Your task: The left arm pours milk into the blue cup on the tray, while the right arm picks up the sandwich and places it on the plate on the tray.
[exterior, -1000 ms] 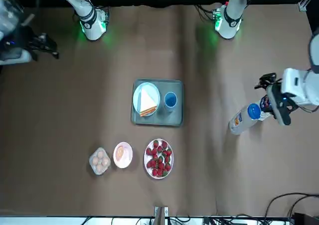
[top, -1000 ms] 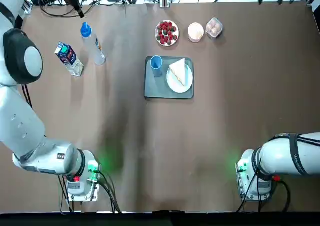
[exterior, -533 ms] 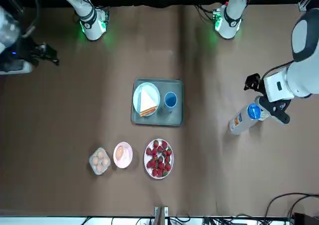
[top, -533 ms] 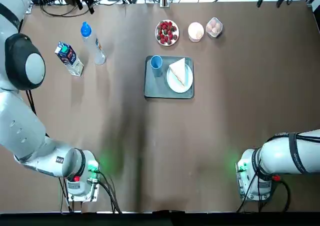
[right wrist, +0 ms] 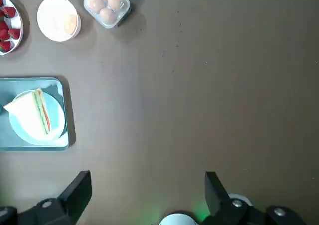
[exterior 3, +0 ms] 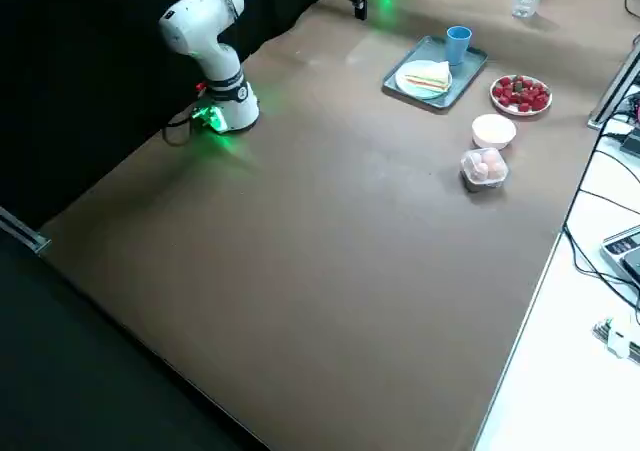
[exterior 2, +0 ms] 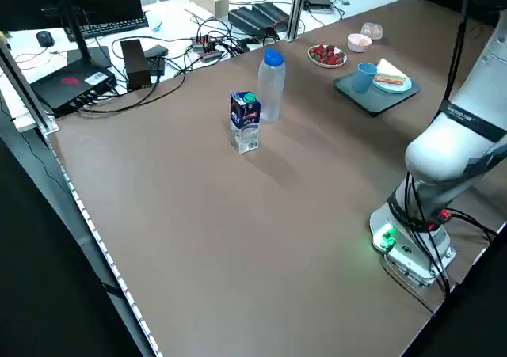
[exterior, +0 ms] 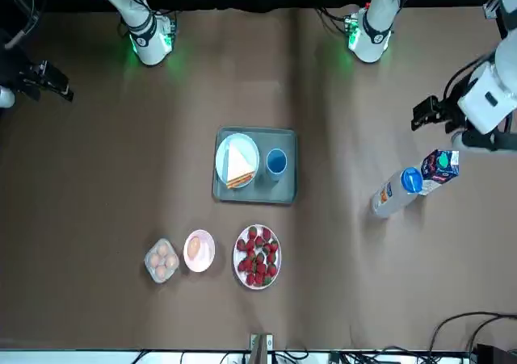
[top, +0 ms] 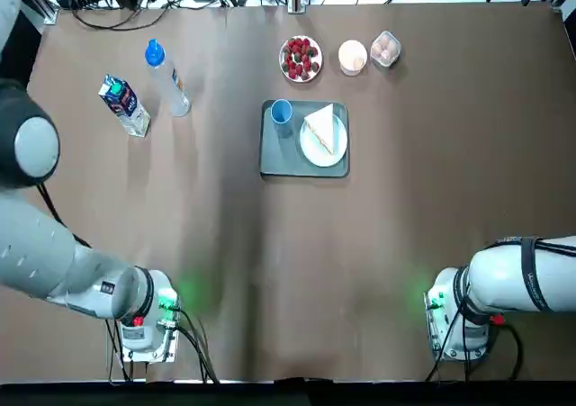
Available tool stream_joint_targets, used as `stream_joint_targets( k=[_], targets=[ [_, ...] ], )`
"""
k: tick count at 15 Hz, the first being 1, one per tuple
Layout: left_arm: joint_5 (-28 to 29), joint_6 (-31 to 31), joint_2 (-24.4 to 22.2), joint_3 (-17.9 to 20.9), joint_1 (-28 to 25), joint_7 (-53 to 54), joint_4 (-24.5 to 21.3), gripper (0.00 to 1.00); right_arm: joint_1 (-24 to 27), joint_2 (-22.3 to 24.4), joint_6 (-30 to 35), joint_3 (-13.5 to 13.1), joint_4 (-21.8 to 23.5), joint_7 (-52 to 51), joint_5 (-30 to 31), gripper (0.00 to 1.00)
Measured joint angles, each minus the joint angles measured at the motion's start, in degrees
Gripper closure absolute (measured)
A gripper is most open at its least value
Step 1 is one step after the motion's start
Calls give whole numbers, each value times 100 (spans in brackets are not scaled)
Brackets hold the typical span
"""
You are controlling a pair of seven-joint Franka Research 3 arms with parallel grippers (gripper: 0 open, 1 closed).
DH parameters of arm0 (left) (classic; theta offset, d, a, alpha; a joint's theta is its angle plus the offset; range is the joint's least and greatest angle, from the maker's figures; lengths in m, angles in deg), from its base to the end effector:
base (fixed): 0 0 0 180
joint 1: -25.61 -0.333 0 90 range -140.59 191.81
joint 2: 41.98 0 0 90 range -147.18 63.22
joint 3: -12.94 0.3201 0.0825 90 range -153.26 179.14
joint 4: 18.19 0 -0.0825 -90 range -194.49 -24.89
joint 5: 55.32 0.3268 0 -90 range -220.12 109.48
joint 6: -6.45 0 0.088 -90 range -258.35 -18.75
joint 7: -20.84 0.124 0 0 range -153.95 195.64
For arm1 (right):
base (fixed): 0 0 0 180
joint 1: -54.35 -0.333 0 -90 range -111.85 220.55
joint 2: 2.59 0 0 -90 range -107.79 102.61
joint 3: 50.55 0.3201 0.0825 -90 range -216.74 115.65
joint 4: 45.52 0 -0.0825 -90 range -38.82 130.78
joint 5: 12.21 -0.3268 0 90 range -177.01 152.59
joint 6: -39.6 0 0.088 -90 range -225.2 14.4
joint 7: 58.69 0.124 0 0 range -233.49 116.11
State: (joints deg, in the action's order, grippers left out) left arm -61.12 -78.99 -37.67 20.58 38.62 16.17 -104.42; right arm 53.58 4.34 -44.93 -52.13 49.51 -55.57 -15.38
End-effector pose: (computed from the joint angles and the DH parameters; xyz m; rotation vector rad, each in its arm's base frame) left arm 0.5066 -0.0637 0.5949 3.0549 -0.0240 -0.1467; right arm 0.4473 0.0001 0.6250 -3.0812 0.0998 0.0979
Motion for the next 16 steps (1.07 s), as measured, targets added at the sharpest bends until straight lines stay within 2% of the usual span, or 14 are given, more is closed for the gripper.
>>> stream_joint_targets(
  k=[3,6,9,16],
  targets=[
    [0,5,-466,-2,-26,-238,-414,0,0,34,-1,7,0,0,1,0],
    [1,173,-737,-11,-22,-395,-529,1,-1,60,-34,18,0,-2,120,0],
    [1,225,-752,-18,-37,-440,-576,1,-12,65,-58,46,0,-3,335,0],
    [9,274,-704,2,-105,-529,-610,0,-10,69,-6,41,1,-3,197,0]
  ],
)
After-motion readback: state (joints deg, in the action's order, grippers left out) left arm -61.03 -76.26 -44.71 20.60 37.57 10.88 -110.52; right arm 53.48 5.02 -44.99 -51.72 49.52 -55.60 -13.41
